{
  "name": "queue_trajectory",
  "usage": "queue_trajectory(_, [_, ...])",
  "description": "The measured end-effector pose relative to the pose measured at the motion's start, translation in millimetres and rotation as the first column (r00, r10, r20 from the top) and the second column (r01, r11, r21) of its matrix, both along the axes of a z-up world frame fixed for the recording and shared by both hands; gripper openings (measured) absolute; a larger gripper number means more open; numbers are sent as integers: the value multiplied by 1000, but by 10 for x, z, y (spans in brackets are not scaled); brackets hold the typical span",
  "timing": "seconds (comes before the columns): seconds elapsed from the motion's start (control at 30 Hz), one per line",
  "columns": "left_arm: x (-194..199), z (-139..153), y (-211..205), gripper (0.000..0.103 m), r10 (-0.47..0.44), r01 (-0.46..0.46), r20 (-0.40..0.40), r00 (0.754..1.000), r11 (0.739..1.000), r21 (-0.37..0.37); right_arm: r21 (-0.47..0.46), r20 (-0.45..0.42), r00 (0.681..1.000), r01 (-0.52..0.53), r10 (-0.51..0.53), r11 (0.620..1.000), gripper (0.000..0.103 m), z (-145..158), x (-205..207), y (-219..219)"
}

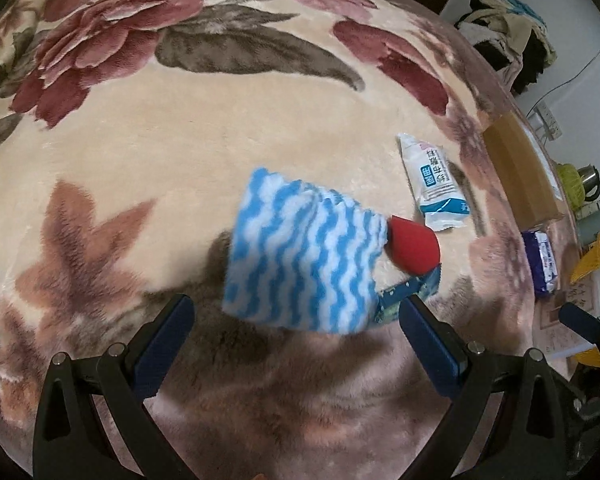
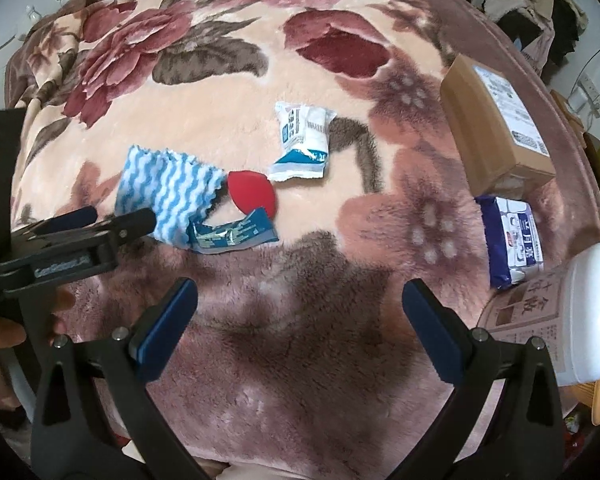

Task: Organize soft objects
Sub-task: 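Grasp the blue-striped cloth with the left tool while the right tool grasps the red sponge, then lift the cloth and sponge and carry both toward the orange basket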

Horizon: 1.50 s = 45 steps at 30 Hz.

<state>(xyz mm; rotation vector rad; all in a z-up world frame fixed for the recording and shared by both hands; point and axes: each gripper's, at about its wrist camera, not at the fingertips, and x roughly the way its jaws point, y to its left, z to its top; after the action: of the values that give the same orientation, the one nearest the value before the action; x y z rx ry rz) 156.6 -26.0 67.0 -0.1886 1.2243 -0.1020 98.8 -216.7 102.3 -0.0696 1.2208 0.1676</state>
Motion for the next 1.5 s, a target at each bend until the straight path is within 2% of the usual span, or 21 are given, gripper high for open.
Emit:
queue_trajectory(0.27, [236,-245,-164,102,-2,3,-32,999,1000,15,19,-10,1000,4,-4,1000,103,-122,165,-94])
queue_trajectory(0.5, [363,-406,-111,99,26,-26,-31,999,1000,3,55,-12,1000,4,-3,999,103,-282,352,-72])
queue_trajectory(0.6, [376,-431,-66,81,29,-29,-31,999,999,20,68,-16,1000,-5,6,998,103,-346,417,-36])
queue_trajectory(0.67, [360,-418,8,73,23,-23,-33,999,1000,1,83,-23,1000,-16,18,996,103,-388,462,-5])
queue_trajectory(0.83, [308,-297,203,45,29,-30,-23,999,999,-33,124,-31,998,-50,55,991,103,-434,560,138])
queue_trajectory(0.93, [276,-209,277,39,35,-36,-8,999,999,-27,137,-39,997,-61,67,989,103,-467,617,252])
queue_trajectory(1.07, [259,-214,373,36,43,-43,-15,999,999,-28,161,-52,996,-67,77,985,101,-543,717,368])
queue_trajectory(1.1, [258,-235,401,36,45,-45,-20,999,998,-33,164,-55,996,-61,71,985,100,-566,739,377])
queue_trajectory(1.17, [234,-274,473,36,49,-50,-29,998,997,-53,170,-65,996,-51,63,984,90,-605,767,380])
queue_trajectory(1.23, [227,-310,488,36,51,-53,-34,998,997,-61,178,-87,995,-42,58,983,73,-673,792,389])
queue_trajectory(1.27, [228,-325,483,36,50,-53,-36,998,997,-62,182,-97,994,-40,58,983,70,-703,797,393])
queue_trajectory(1.3, [225,-337,476,36,50,-52,-38,998,997,-61,188,-108,992,-41,62,981,63,-740,797,405])
queue_trajectory(1.33, [223,-340,469,36,50,-53,-39,998,997,-59,186,-114,991,-44,66,982,49,-763,791,413])
queue_trajectory(1.37, [221,-340,462,36,52,-54,-41,998,997,-58,170,-115,991,-48,68,984,40,-771,783,415])
queue_trajectory(1.5, [209,-285,423,29,57,-59,-39,998,997,-56,169,-85,994,-50,65,984,39,-691,734,362])
